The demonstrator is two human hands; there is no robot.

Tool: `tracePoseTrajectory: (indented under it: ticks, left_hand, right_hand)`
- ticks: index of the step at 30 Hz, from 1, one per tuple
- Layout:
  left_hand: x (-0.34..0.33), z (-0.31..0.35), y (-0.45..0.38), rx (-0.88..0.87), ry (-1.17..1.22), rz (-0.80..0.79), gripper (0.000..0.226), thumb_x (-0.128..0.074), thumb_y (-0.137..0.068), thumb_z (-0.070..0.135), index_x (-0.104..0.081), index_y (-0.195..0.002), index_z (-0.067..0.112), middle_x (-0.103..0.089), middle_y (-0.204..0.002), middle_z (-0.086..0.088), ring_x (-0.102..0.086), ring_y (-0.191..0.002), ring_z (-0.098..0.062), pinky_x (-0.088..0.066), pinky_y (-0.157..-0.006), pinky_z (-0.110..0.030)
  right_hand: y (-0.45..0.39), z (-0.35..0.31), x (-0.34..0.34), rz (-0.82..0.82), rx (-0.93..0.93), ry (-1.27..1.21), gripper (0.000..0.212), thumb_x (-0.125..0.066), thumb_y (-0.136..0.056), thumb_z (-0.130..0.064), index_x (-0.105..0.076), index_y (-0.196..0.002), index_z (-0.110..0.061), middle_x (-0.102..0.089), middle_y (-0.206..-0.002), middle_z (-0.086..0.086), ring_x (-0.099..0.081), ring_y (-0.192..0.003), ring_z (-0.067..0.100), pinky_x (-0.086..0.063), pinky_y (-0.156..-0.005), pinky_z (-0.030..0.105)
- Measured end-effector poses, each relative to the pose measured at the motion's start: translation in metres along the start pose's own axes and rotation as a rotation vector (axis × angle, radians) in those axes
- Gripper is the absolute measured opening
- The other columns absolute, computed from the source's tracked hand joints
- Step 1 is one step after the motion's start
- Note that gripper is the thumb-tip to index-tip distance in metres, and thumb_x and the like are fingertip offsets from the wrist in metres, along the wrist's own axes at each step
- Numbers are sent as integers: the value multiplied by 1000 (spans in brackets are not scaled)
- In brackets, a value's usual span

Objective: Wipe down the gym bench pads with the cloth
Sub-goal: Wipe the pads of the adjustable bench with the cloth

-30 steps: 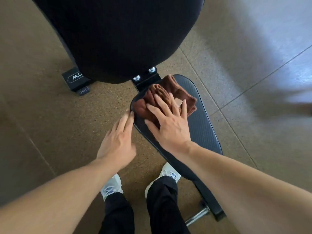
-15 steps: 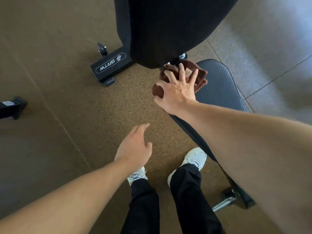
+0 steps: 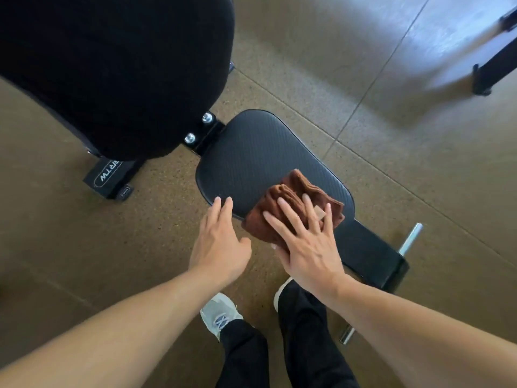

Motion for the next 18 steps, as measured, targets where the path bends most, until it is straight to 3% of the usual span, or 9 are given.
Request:
tracePoseTrajectory:
  ticks: [4,7,9,12,14,16,18]
  left_hand:
    - [9,44,-30,-149,-125,90,89,-58,-96,19,2,-162,24,18,-169,1,13,-156,-20,-8,-127,-45]
    - [29,69,-70,-129,-235,171,91,-56,-93,13,4,-161,21,18,-168,-2,17,-155,-21,-2,-126,-50]
    - [40,76,-96,-75,-261,146,85,-53,-94,7,-2,-162,17,10,-170,-4,9,-156,-24,-8,-125,-52]
    - [33,76,-107,-56,-347,108,85,-56,-94,10,-4,-161,14,7,-170,-3,6,-156,-23,-18,-124,-48]
    - [33,77,-105,-68,-406,72,92,-57,-89,8,-1,-161,16,9,-170,0,7,-156,-21,-21,-124,-45]
    - [39,79,-111,-58,-519,-4,90,-56,-90,11,-2,-161,15,6,-170,-2,1,-157,-22,-27,-120,-40]
    - [49,90,-115,-10,-672,-57,82,-54,-94,17,-8,-161,10,-5,-169,-10,-15,-154,-26,-30,-116,-37]
  right_hand:
    - [4,49,4,30,-322,-137,61,-29,-104,-69,-20,-161,-49,-13,-173,-9,4,-161,34,1,-123,70]
    - [-26,59,14,45,-417,-196,65,-26,-100,-73,-16,-160,-51,-8,-174,-9,9,-160,34,6,-121,71]
    - [-43,64,20,53,-427,-228,68,-27,-97,-74,-14,-160,-51,-6,-174,-8,6,-160,33,2,-123,69]
    - [-88,79,36,28,-398,-314,75,-35,-94,-78,-15,-160,-50,-13,-172,-9,-16,-157,28,-22,-121,59]
    - [-144,91,43,-58,-401,-497,77,-45,-92,-77,-18,-160,-50,-32,-166,-8,-38,-147,29,-35,-114,50]
    - [-195,92,40,-171,-396,-695,75,-52,-92,-73,-27,-158,-48,-51,-154,-4,-52,-137,30,-41,-108,43]
    - [-215,89,39,-192,-354,-759,73,-55,-92,-70,-31,-157,-47,-56,-149,-5,-55,-134,28,-42,-106,40]
Point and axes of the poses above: each hand's wrist, its own y-axis away from the middle knuckle, its own x-axis out of the back of the hand, z = x × y, the point moved 9 cm from there along -y, towards the middle knuckle
